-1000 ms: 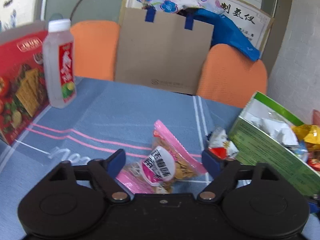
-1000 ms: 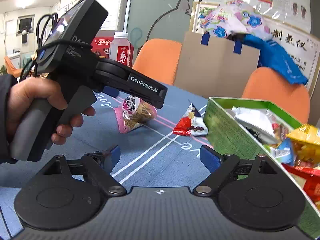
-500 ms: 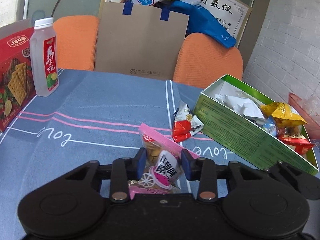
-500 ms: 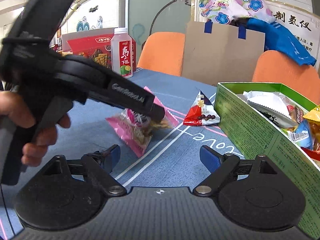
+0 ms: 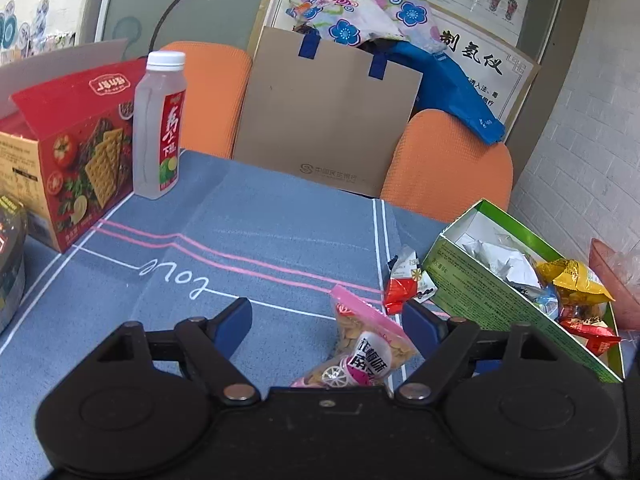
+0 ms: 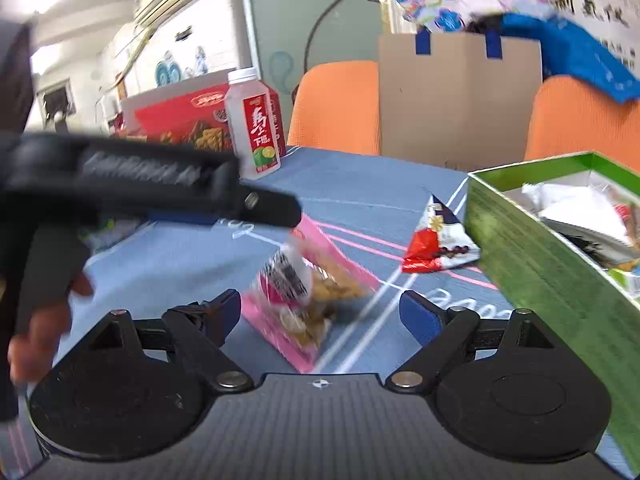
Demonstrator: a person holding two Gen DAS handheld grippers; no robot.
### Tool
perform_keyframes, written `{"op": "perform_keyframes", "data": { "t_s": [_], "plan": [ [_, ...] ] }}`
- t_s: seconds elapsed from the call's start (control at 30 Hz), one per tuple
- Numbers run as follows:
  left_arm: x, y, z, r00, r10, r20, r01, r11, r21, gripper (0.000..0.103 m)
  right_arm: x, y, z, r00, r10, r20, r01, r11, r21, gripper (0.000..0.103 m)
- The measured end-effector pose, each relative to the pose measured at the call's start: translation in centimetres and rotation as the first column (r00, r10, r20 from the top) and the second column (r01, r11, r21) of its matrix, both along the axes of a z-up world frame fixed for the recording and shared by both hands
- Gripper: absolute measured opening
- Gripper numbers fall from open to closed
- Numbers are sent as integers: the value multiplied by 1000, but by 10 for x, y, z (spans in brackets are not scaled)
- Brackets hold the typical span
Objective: Organize snacks
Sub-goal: 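Grasp the pink-and-white nut bag with the left gripper, drop it in box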
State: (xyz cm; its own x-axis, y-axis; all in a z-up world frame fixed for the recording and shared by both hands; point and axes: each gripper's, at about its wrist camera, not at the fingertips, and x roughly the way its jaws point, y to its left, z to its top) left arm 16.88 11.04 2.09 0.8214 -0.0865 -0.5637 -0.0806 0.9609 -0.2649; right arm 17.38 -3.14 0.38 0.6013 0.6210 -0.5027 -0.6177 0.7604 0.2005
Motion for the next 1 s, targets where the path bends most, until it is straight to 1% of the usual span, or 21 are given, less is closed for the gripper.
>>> {"op": "perform_keyframes", "data": {
  "t_s": [0.07,0.13,0.17,0.23,0.33,0.4,0.5,0.57,0.6,0.63,0.7,0.77,0.87,1.0],
  "plan": [
    [-2,0,1,1000,0,-2,0,1000,0,103,8,8,-2,999,5,-36,-4,1000,20,103],
    [-4,1,2,1000,-2,-5,2,1000,-1,103,14,17,-9,997,4,-73,-5,1000,-22,103],
    [-5,1,2,1000,-4,-6,4,1000,0,103,16,19,-13,994,34,-102,-38,999,-34,80],
    [-10,2,1,1000,-8,-5,8,1000,-1,103,9,15,-13,996,34,-84,-37,998,-40,77],
    [-16,1,-2,999,-24,-24,24,1000,-17,103,-6,7,-12,995,69,-66,-73,996,-57,76],
    [-26,-4,-3,998,-55,-26,55,998,-18,103,-20,-4,-12,994,85,-65,-89,994,-62,76],
    [-47,-14,-7,994,-103,-35,103,995,1,103,-46,-27,-11,994,87,-71,-92,994,-63,78],
    [-61,-21,-10,989,-137,-47,137,991,-2,103,-63,-40,-11,996,65,-60,-69,995,-72,85],
    [-67,-24,-11,987,-149,-52,149,989,-6,103,-72,-45,-11,998,50,-50,-54,995,-82,91],
    [-71,-28,-12,985,-163,-56,163,987,-8,103,-79,-49,-11,999,34,-33,-37,995,-90,103],
    [-77,-38,-15,978,-197,-72,198,980,0,103,-93,-54,-8,1000,16,14,-14,995,-94,103],
    [-78,-48,-18,972,-221,-83,224,974,21,103,-101,-56,-5,999,10,39,-6,995,-97,103],
    [-71,-60,-21,969,-224,-103,231,971,56,103,-100,-56,-3,1000,8,29,-6,997,-72,103],
    [-66,-66,-20,964,-244,-106,250,967,42,103,-97,-53,-7,1000,-16,3,16,998,-63,103]
  ]
}}
